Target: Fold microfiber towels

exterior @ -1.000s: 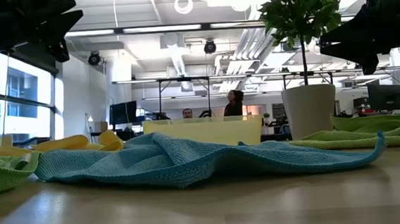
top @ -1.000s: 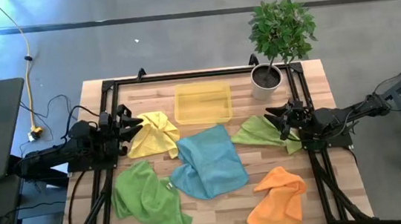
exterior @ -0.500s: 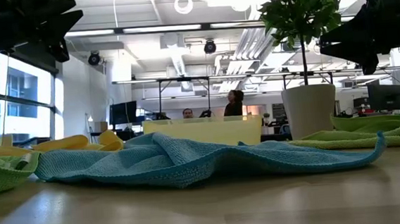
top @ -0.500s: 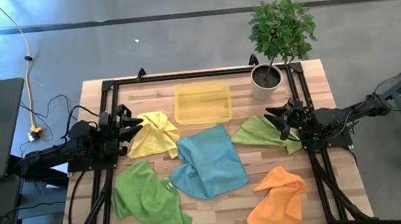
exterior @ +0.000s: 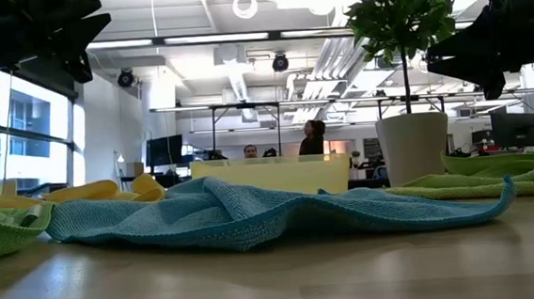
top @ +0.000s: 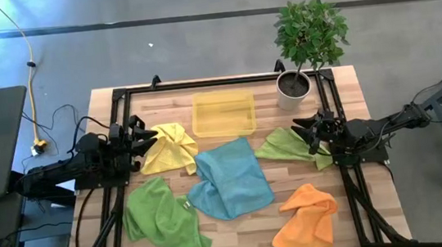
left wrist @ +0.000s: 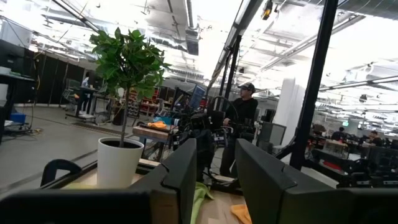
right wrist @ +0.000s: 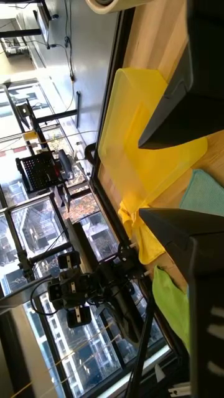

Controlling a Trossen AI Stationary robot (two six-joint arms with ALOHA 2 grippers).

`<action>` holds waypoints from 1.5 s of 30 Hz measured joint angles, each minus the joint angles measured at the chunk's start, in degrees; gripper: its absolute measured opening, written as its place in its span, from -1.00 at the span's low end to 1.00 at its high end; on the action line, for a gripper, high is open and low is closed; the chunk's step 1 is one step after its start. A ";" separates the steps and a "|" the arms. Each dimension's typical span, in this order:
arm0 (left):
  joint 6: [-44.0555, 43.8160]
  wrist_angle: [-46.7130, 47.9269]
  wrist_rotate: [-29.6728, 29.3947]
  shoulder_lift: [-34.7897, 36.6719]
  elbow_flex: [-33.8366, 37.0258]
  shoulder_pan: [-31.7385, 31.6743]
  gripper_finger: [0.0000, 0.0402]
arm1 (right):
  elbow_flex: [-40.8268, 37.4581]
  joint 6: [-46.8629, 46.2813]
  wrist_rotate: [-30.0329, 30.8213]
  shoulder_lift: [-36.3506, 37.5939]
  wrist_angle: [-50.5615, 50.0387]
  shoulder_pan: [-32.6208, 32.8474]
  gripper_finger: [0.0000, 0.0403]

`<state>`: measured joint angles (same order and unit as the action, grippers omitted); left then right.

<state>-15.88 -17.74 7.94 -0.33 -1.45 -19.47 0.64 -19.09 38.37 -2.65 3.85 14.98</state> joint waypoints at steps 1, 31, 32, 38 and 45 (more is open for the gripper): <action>0.00 -0.01 0.00 0.00 0.00 0.00 -0.49 | 0.00 -0.03 0.00 0.02 0.01 0.00 -0.22; 0.00 -0.01 0.00 0.00 0.00 -0.01 -0.49 | 0.00 -0.09 0.00 0.00 -0.01 0.00 -0.22; 0.00 0.00 0.00 -0.01 0.00 -0.01 -0.49 | 0.00 -0.09 0.00 0.01 0.00 0.00 -0.22; 0.00 -0.50 -0.03 0.01 0.00 0.00 -0.49 | 0.00 -0.02 0.00 0.00 -0.01 0.00 -0.22; -1.24 -4.23 -2.61 -0.01 0.00 0.03 -0.49 | 0.00 -0.06 -0.02 0.00 -0.01 0.00 -0.22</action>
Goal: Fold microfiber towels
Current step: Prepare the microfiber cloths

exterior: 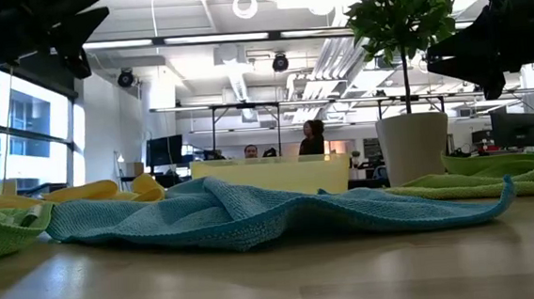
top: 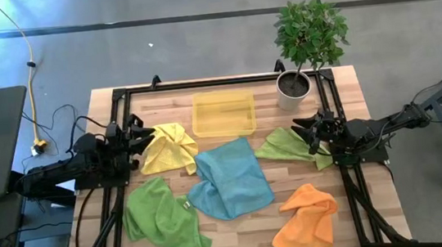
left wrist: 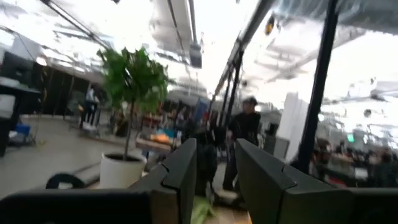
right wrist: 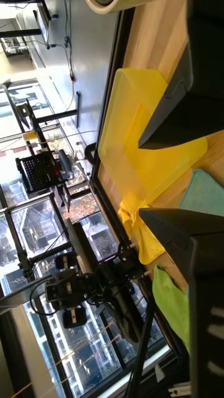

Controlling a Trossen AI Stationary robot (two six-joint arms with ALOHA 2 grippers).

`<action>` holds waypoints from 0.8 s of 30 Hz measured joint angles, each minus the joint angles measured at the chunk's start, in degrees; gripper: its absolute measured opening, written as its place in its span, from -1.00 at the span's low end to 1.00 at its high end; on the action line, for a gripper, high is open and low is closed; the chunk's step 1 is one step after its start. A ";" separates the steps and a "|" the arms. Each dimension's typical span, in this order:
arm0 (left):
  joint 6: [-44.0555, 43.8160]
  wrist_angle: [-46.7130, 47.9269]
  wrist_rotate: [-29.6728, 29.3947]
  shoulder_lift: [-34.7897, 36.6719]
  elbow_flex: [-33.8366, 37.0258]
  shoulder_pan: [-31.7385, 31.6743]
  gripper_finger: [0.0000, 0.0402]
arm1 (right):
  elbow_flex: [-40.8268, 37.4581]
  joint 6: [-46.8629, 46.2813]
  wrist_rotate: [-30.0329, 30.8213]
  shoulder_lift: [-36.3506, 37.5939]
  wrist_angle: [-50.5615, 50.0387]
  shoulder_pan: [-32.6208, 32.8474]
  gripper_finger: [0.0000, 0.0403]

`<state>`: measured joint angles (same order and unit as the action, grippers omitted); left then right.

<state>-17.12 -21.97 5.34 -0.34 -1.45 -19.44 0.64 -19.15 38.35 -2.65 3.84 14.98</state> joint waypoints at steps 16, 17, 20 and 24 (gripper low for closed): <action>0.57 -11.38 -1.76 -2.73 -4.98 -0.02 -0.49 | 0.00 -0.03 0.02 0.01 0.01 0.00 -0.22; 1.23 -10.33 -1.74 -4.01 -6.08 -0.02 -0.49 | 0.00 0.02 0.02 0.01 0.01 0.00 -0.22; 2.43 -9.31 -1.74 -8.79 -9.34 -0.04 -0.49 | 0.00 -0.03 0.02 0.00 0.02 0.00 -0.22; 3.95 -9.04 -1.21 -17.69 -14.35 -0.04 -0.49 | 0.00 0.03 0.02 0.02 0.02 0.00 -0.22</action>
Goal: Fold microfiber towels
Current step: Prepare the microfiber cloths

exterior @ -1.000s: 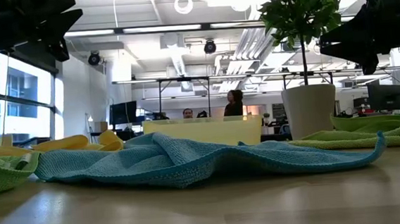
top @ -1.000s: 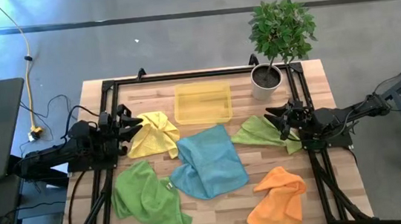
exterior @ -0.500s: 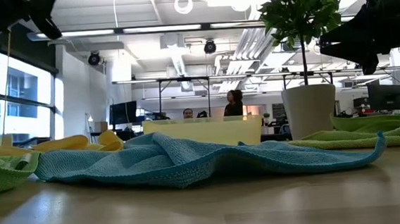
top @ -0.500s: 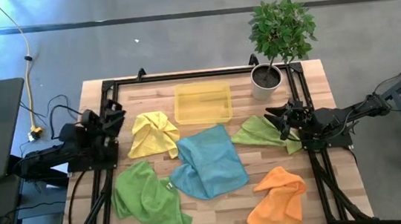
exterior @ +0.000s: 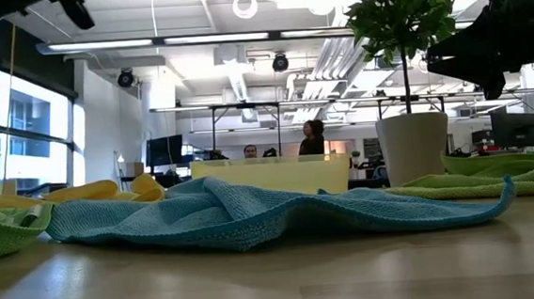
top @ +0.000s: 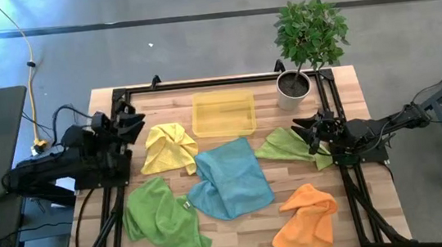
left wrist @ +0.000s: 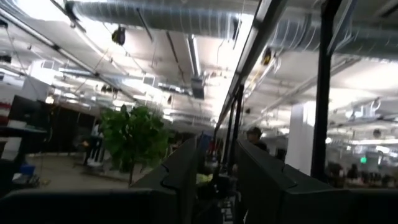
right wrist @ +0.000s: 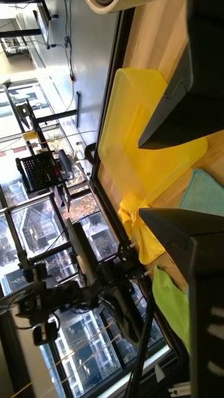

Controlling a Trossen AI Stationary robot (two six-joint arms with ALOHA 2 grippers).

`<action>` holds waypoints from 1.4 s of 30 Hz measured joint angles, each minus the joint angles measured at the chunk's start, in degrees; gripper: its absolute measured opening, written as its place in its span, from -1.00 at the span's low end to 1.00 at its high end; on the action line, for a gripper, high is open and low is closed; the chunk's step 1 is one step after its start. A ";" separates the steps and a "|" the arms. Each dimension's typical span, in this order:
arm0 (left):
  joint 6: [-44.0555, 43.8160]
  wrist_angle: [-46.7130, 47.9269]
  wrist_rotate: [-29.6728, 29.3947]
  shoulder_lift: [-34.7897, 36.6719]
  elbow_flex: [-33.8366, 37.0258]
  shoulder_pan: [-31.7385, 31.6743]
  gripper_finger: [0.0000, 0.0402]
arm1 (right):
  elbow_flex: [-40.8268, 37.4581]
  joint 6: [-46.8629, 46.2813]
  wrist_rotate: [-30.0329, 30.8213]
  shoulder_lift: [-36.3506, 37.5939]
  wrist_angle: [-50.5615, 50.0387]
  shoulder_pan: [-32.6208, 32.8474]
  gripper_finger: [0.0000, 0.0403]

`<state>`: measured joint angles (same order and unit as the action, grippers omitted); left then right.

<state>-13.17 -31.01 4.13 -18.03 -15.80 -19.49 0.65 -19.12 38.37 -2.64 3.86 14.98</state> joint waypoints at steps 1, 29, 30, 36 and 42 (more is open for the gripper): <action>0.43 -0.04 0.35 -2.52 -1.61 0.00 -0.49 | 0.01 -0.06 0.00 -0.02 -0.01 0.00 -0.22; 5.36 30.84 -8.71 -60.54 -35.68 15.75 -0.49 | 0.00 -0.01 0.00 -0.02 0.00 0.00 -0.22; 4.53 30.86 -10.19 -62.09 -35.70 16.44 -0.49 | 0.00 0.01 0.00 -0.02 -0.02 0.00 -0.22; -2.22 33.47 -14.16 -70.78 -35.70 19.29 -0.49 | 0.00 -0.04 0.00 -0.02 0.00 0.01 -0.22; -6.67 36.41 -14.21 -76.80 -35.70 22.25 -0.49 | 0.00 -0.08 0.00 -0.02 0.00 0.00 -0.22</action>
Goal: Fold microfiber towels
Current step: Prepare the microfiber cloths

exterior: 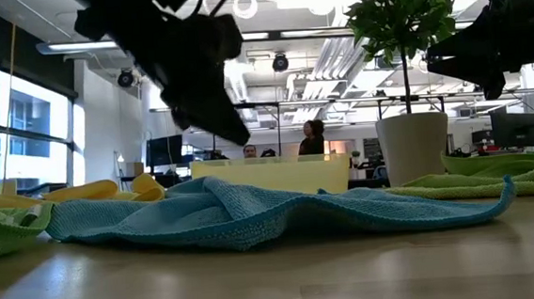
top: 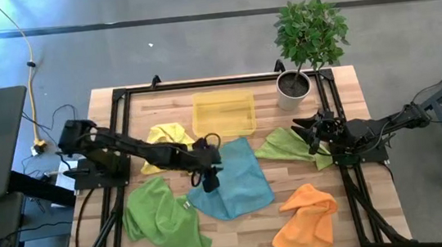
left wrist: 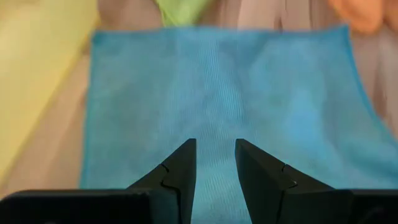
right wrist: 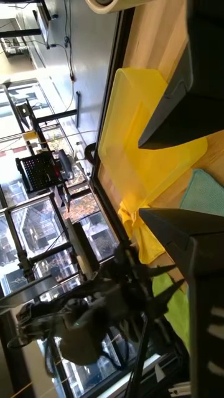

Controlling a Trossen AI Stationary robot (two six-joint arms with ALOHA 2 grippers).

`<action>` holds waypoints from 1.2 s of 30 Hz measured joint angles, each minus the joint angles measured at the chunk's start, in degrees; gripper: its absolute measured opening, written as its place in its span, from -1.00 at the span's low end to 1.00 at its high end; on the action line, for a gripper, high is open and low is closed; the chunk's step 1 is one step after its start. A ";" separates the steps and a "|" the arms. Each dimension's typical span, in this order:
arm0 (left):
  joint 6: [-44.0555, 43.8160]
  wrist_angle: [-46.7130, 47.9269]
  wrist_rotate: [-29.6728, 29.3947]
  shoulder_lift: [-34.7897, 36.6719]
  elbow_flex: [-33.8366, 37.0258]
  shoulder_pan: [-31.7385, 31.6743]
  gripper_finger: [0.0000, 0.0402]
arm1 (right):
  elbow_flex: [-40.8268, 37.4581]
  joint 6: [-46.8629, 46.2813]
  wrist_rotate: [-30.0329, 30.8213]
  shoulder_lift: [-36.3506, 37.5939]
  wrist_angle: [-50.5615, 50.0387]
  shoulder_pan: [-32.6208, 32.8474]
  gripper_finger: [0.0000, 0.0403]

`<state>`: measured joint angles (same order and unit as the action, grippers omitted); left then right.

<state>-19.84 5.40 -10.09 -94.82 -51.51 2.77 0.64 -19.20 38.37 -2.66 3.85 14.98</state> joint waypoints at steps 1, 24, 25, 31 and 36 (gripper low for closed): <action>-0.39 -0.03 0.00 -0.59 0.00 0.50 -0.49 | 0.00 0.04 0.00 0.02 -0.01 0.02 -0.22; -1.74 7.05 0.95 -6.25 -0.01 9.92 -0.49 | 0.00 0.02 0.00 0.00 0.00 0.00 -0.22; -2.47 7.25 1.07 -7.18 0.00 10.15 -0.49 | 0.01 -0.04 0.00 0.00 -0.01 0.00 -0.22; -9.43 7.60 2.28 -9.16 -0.35 11.90 -0.49 | 0.00 0.00 0.00 0.00 0.00 0.00 -0.22; -14.25 9.06 5.90 -7.88 -0.26 15.08 -0.49 | 0.02 -0.07 0.00 0.00 0.02 0.00 -0.22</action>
<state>-34.09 14.47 -4.19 -102.70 -51.76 17.85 0.66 -19.27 38.37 -2.65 3.87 14.98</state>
